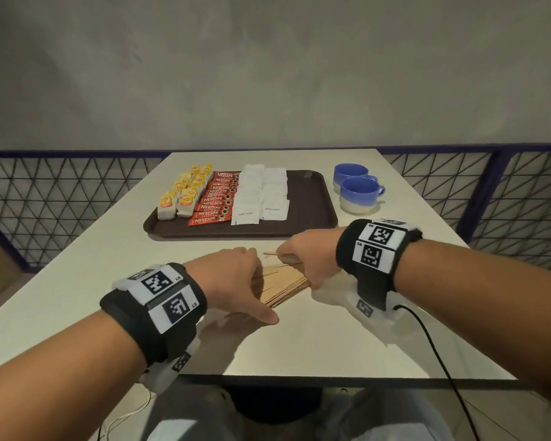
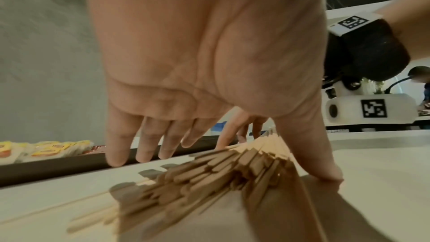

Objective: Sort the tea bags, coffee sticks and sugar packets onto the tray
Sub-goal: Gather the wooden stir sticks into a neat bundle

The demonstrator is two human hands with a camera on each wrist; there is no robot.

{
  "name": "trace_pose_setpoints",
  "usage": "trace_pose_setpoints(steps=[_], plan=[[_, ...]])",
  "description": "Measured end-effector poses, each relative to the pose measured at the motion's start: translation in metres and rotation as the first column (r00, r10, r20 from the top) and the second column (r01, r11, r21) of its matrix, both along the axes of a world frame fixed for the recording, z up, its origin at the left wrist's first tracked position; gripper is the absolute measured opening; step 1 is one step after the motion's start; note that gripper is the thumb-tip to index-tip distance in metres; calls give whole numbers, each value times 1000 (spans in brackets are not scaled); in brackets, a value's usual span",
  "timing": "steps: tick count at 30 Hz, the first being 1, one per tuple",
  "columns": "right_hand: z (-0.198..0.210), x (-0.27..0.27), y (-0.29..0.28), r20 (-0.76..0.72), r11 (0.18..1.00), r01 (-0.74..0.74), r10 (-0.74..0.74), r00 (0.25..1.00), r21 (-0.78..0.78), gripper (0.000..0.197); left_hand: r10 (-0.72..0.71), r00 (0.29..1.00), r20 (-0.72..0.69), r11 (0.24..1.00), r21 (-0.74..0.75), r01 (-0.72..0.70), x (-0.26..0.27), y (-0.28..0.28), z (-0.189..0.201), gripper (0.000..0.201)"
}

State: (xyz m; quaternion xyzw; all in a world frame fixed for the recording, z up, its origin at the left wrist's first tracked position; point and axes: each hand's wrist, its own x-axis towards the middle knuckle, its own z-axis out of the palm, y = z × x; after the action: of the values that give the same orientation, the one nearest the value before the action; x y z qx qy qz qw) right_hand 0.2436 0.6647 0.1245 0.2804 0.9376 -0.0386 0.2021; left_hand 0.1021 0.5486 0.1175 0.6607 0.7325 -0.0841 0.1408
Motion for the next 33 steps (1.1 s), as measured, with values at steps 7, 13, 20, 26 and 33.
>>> trace_pose_setpoints(steps=[7, 13, 20, 26, 33], plan=[[-7, 2, -4, -102, 998, 12, -18, 995, -65, 89, 50, 993, -108, 999, -16, -52, -4, 3, 2, 75], [0, 4, -5, -33, 996, 81, -82, 996, -29, 46, -31, 993, -117, 999, 33, 35, -1, 4, 0, 61], [-5, 3, -17, -148, 1000, -6, 7, 989, 8, 57, -11, 999, -46, 1000, 14, 12, -5, 14, 1, 40], [-1, 3, -11, -85, 995, 96, -97, 992, -17, 48, 7, 1000, 9, 1000, 16, -7, -7, 29, -5, 64], [-5, 7, -7, -128, 998, 42, -36, 991, 39, 62, 2, 998, 65, 1000, 14, -3, 4, 33, -6, 44]])
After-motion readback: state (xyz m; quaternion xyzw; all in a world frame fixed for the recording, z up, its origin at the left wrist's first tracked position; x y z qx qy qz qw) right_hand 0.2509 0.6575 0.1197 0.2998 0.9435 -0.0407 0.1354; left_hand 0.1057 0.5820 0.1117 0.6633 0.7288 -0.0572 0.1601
